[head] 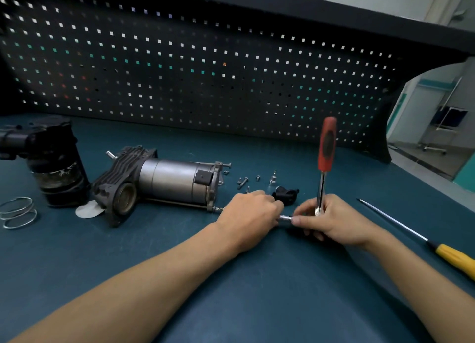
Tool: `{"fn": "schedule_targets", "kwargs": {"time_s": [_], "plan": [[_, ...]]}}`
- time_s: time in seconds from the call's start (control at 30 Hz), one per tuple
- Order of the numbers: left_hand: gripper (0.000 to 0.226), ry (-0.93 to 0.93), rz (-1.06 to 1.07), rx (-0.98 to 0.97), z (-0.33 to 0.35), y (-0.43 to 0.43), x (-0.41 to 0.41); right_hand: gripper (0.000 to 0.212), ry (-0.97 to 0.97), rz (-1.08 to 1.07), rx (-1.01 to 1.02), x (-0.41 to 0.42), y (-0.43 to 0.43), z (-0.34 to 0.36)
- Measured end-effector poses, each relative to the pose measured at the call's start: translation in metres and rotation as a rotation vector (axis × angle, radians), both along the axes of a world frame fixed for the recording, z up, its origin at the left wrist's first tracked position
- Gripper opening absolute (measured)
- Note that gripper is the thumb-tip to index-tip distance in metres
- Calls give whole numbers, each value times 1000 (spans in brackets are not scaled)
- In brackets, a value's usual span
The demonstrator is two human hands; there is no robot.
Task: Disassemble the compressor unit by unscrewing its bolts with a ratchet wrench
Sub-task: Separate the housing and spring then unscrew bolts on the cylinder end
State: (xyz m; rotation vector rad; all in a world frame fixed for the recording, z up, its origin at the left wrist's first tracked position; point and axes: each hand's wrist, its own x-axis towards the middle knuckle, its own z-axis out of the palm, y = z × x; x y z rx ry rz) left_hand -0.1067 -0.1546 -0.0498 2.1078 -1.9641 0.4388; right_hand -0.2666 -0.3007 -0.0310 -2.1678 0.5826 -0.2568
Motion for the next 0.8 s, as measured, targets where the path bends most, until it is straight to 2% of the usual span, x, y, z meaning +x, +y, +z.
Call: {"fn": "schedule_targets", "kwargs": {"time_s": [0.03, 0.17, 0.33, 0.5, 0.57, 0.63, 0.73, 0.8], "plan": [[22, 13, -9, 13, 0, 0, 1, 3, 5, 35, -56, -2, -1, 1], [28, 67, -42, 78, -3, -2, 1, 22, -28, 82, -210, -3, -5, -3], [30, 38, -25, 76, -8, -4, -2, 27, -85, 67, -448, -2, -4, -3], [27, 49, 2, 47, -4, -5, 3, 24, -264, 79, -621, 2, 3, -4], [28, 44, -2, 35, -2, -5, 3, 19, -288, 48, -549, 4, 6, -6], [28, 36, -16, 27, -1, -4, 4, 11, -232, 44, -419, 2, 8, -3], [28, 19, -47, 7, -2, -2, 4, 40, -116, -36, -173, 3, 7, 1], [27, 21, -60, -11, -1, 0, 4, 50, -109, -146, 16, 8, 7, 3]]}}
